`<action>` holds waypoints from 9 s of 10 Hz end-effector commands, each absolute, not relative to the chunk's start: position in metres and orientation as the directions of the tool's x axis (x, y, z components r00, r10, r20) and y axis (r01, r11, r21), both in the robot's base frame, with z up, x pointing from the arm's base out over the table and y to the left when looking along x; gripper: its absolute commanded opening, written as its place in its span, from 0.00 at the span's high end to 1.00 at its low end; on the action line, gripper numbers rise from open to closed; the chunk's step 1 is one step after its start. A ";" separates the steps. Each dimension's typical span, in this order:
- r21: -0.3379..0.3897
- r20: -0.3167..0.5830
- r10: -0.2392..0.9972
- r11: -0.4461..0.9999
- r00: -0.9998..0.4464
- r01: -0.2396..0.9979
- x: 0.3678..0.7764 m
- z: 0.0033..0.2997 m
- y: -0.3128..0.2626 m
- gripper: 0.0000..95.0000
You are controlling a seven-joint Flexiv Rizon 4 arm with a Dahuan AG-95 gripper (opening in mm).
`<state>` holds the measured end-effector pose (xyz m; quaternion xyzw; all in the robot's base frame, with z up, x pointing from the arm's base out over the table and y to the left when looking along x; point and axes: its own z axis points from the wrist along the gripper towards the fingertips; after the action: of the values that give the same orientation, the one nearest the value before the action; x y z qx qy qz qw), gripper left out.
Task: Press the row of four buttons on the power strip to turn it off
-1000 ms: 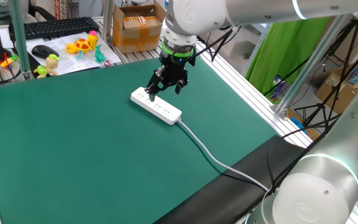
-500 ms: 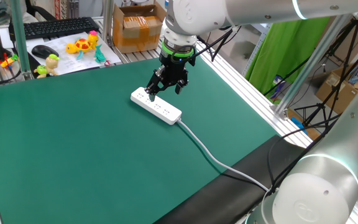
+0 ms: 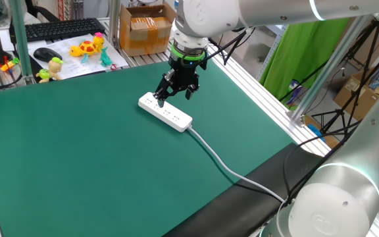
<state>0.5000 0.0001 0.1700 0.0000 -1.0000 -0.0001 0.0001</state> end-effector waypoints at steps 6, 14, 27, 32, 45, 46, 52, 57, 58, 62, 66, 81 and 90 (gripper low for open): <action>-0.075 -0.122 -0.020 0.997 -0.992 -0.011 0.489 0.170 0.013 1.00; -0.041 -0.074 -0.111 0.993 -0.991 -0.108 0.495 0.168 0.009 1.00; -0.044 -0.085 -0.227 0.974 -0.970 -0.224 0.517 0.148 -0.045 1.00; -0.043 -0.091 -0.182 0.983 -0.979 -0.179 0.538 0.150 -0.080 1.00; -0.030 -0.096 -0.189 0.982 -0.977 -0.187 0.544 0.098 -0.101 1.00; -0.030 -0.099 -0.186 0.982 -0.977 -0.184 0.545 0.092 -0.101 1.00; 0.002 -0.108 -0.192 0.981 -0.975 -0.193 0.547 0.073 -0.101 1.00; -0.004 -0.110 -0.236 0.971 -0.966 -0.237 0.563 0.070 -0.110 0.40; -0.003 -0.110 -0.239 0.971 -0.965 -0.241 0.568 0.070 -0.112 0.40; -0.001 -0.108 -0.239 0.971 -0.965 -0.241 0.580 0.063 -0.117 0.40; -0.013 -0.109 -0.241 0.971 -0.965 -0.241 0.575 0.060 -0.126 0.40; -0.006 -0.122 -0.239 0.971 -0.963 -0.240 0.583 0.049 -0.134 0.40; -0.003 -0.095 -0.238 0.971 -0.966 -0.239 0.584 0.048 -0.132 0.60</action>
<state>0.5825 -0.1321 0.0487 0.1152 -0.9918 -0.0025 -0.0544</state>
